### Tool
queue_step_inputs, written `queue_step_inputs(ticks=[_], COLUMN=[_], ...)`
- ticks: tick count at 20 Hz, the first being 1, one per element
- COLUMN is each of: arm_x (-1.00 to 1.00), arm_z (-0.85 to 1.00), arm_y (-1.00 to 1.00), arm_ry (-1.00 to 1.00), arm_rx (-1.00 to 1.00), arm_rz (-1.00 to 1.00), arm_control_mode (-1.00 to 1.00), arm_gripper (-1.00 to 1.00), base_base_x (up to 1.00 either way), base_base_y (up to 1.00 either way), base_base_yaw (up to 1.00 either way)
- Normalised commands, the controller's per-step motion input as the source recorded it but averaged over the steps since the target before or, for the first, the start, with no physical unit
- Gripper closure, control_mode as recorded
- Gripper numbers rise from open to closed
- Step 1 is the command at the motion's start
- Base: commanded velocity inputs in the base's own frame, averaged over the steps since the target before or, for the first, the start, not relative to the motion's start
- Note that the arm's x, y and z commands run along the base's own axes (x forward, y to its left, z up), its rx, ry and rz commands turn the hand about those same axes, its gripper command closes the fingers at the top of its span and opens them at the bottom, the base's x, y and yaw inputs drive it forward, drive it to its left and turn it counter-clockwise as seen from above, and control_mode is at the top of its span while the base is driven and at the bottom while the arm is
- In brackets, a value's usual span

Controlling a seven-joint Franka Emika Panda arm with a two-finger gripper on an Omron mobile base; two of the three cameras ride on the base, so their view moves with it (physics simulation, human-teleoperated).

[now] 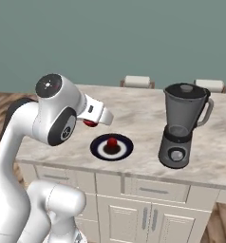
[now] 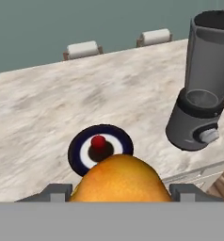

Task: Pick the apple and peach from the fridge and place them on the plate next to the blender to make a fruit smoothie.

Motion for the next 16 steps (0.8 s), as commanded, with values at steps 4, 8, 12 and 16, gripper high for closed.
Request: queue_step_inputs(ticks=[4,8,12,16], arm_x=[0.16,0.65,0.67,0.57], arm_z=[-0.07,-0.70,-0.99,-0.83], arm_y=[0.03,-0.01,-0.22,-0.32], arm_ry=[0.09,0.57,0.57,0.35], arm_rx=[-0.01,0.00,0.00,0.08], arm_rz=[0.00,0.00,0.00,0.03], arm_control_mode=[-1.00,-1.00,-1.00,-1.00], arm_gripper=[1.00,1.00,1.00,1.00], base_base_x=[0.38,0.00,0.00,0.00], base_base_y=[0.00,0.00,0.00,0.00], base_base_yaw=[-0.01,0.00,0.00,0.00])
